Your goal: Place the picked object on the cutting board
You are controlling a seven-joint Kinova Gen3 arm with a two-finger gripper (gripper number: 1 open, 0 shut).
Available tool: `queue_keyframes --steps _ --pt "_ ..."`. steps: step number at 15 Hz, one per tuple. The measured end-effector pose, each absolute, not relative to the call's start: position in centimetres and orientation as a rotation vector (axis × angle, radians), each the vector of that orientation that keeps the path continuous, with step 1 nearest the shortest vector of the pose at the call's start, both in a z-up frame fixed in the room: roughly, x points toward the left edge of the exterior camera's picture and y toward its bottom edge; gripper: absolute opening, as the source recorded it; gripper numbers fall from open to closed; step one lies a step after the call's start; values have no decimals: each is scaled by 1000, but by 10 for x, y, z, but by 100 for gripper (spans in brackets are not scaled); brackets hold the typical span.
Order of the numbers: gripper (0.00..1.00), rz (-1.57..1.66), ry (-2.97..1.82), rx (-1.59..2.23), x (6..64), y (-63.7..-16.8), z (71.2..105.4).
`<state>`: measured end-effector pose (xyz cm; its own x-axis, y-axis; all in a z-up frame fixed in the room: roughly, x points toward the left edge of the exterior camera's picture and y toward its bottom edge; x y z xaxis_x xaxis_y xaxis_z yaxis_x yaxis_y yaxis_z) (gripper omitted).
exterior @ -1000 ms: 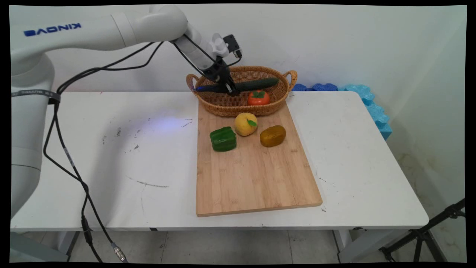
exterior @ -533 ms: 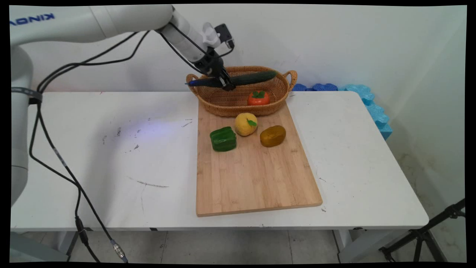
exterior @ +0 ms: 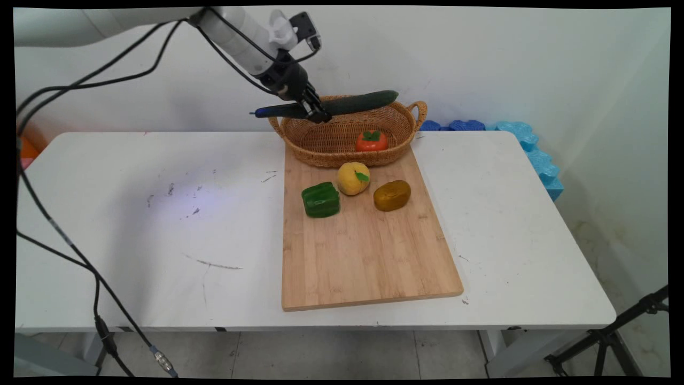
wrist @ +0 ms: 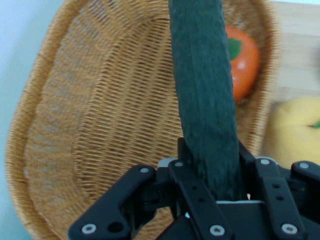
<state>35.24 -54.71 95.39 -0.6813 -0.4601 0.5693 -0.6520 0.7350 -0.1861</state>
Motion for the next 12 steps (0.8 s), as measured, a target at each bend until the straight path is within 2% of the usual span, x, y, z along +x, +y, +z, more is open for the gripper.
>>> queue_keyframes --steps 6,12 --pt "0 402 -2429 820 345 -496 973" --pt "0 246 -2417 825 333 -447 971"
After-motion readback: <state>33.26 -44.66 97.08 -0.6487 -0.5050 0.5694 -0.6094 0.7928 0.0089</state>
